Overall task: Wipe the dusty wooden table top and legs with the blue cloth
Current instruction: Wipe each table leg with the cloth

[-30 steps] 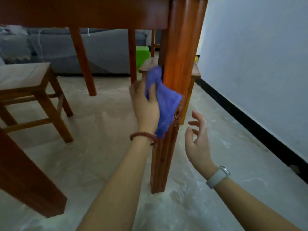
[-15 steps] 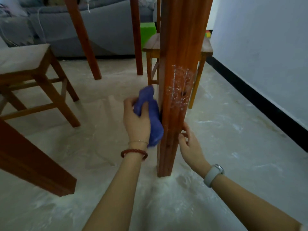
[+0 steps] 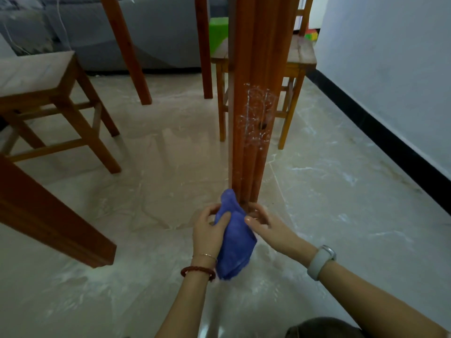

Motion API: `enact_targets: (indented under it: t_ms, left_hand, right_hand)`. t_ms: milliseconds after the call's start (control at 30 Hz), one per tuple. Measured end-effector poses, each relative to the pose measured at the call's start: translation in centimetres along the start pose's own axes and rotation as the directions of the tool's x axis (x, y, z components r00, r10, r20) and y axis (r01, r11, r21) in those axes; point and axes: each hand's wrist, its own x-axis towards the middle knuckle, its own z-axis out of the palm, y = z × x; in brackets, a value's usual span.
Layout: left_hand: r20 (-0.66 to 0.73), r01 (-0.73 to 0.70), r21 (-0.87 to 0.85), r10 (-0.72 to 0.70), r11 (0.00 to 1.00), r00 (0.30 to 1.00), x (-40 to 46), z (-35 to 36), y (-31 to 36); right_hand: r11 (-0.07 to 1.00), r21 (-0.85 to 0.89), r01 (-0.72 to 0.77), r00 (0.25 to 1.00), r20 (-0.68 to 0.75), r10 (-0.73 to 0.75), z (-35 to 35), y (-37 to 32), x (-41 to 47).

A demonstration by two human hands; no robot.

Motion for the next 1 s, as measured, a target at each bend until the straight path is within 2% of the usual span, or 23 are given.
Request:
enact_targets:
  t_ms: [67, 133, 200, 267, 333, 400, 467, 533, 600, 633, 667, 733, 800, 867, 900, 933, 967, 1000]
  left_hand:
    - [-0.051, -0.071, -0.097, 0.066, 0.993, 0.996, -0.8, 0.4, 2.0]
    - [-0.07, -0.129, -0.145, 0.12, 0.981, 0.99, -1.5, 0.9, 3.6]
    - [-0.042, -0.18, -0.188, 0.175, 0.966, 0.984, -1.9, 1.2, 4.9]
    - [-0.019, -0.216, -0.249, 0.218, 0.944, 0.976, -1.8, 1.2, 6.0]
    - [-0.016, -0.239, -0.285, 0.245, 0.928, 0.969, -1.5, 0.9, 7.3]
    - [-0.035, -0.279, -0.316, 0.282, 0.907, 0.959, -1.0, 0.4, 8.9]
    - [-0.04, -0.325, -0.319, 0.33, 0.89, 0.943, -0.2, -0.1, 10.5]
    - [0.02, -0.334, -0.314, 0.358, 0.888, 0.933, 0.4, -0.4, 12.3]
    - [0.124, -0.281, -0.359, 0.344, 0.89, 0.931, 0.8, -0.6, 13.5]
    - [0.178, -0.236, -0.383, 0.322, 0.893, 0.93, 1.0, -0.7, 13.8]
    - [0.22, -0.193, -0.393, 0.296, 0.899, 0.93, 1.2, -0.9, 13.7]
    - [0.244, -0.125, -0.413, 0.242, 0.902, 0.939, 1.6, -1.5, 12.9]
    - [0.21, -0.089, -0.434, 0.197, 0.896, 0.958, 1.8, -2.3, 12.1]
    - [0.194, -0.107, -0.388, 0.195, 0.915, 0.961, 2.1, -2.9, 11.3]
    - [0.202, -0.114, -0.359, 0.196, 0.927, 0.96, 2.1, -3.0, 11.0]
    - [0.221, -0.119, -0.323, 0.197, 0.939, 0.955, 2.2, -2.9, 10.7]
    - [0.251, -0.126, -0.287, 0.201, 0.95, 0.947, 2.1, -2.7, 10.5]
    - [0.282, -0.139, -0.26, 0.212, 0.956, 0.936, 2.1, -2.4, 10.4]
  right_hand:
    - [0.996, 0.092, -0.006, 0.988, 0.154, -0.008, 0.2, -0.5, -0.6]
    - [0.975, 0.221, 0.027, 0.989, 0.138, -0.059, 0.0, -1.3, -1.2]
    - [0.953, 0.265, 0.146, 0.989, -0.044, -0.139, -0.7, -2.1, -1.7]
    - [0.951, 0.12, 0.284, 0.932, -0.267, -0.245, -1.6, -3.3, -2.3]
    - [0.901, -0.113, 0.418, 0.786, -0.452, -0.421, -2.6, -4.9, -3.1]
    - [0.756, -0.412, 0.509, 0.552, -0.517, -0.654, -3.9, -7.2, -3.6]
    - [0.56, -0.659, 0.503, 0.302, -0.473, -0.828, -4.9, -10.0, -3.6]
    - [0.403, -0.8, 0.444, 0.09, -0.408, -0.909, -5.7, -13.4, -2.9]
    - [0.316, -0.864, 0.393, -0.034, -0.357, -0.934, -6.0, -16.8, -1.8]
    - [0.287, -0.889, 0.356, -0.048, -0.325, -0.945, -6.0, -17.8, -1.0]
    - [0.265, -0.915, 0.305, -0.031, -0.287, -0.957, -5.9, -18.2, -0.3]
    - [0.228, -0.953, 0.201, 0.066, -0.219, -0.973, -5.2, -15.9, 1.1]
    - [0.149, -0.975, 0.167, 0.251, -0.104, -0.962, -4.1, -10.1, 1.6]
    - [0.035, -0.97, 0.238, 0.478, 0.085, -0.874, -3.5, -3.6, 1.2]
    - [0.013, -0.957, 0.29, 0.558, 0.158, -0.815, -3.7, -1.3, 0.8]
    - [0.029, -0.944, 0.329, 0.607, 0.187, -0.773, -4.1, -0.1, 0.5]
    - [0.067, -0.934, 0.351, 0.616, 0.176, -0.768, -4.4, -0.1, 0.2]
    - [0.104, -0.926, 0.364, 0.577, 0.136, -0.805, -4.7, -1.2, 0.0]
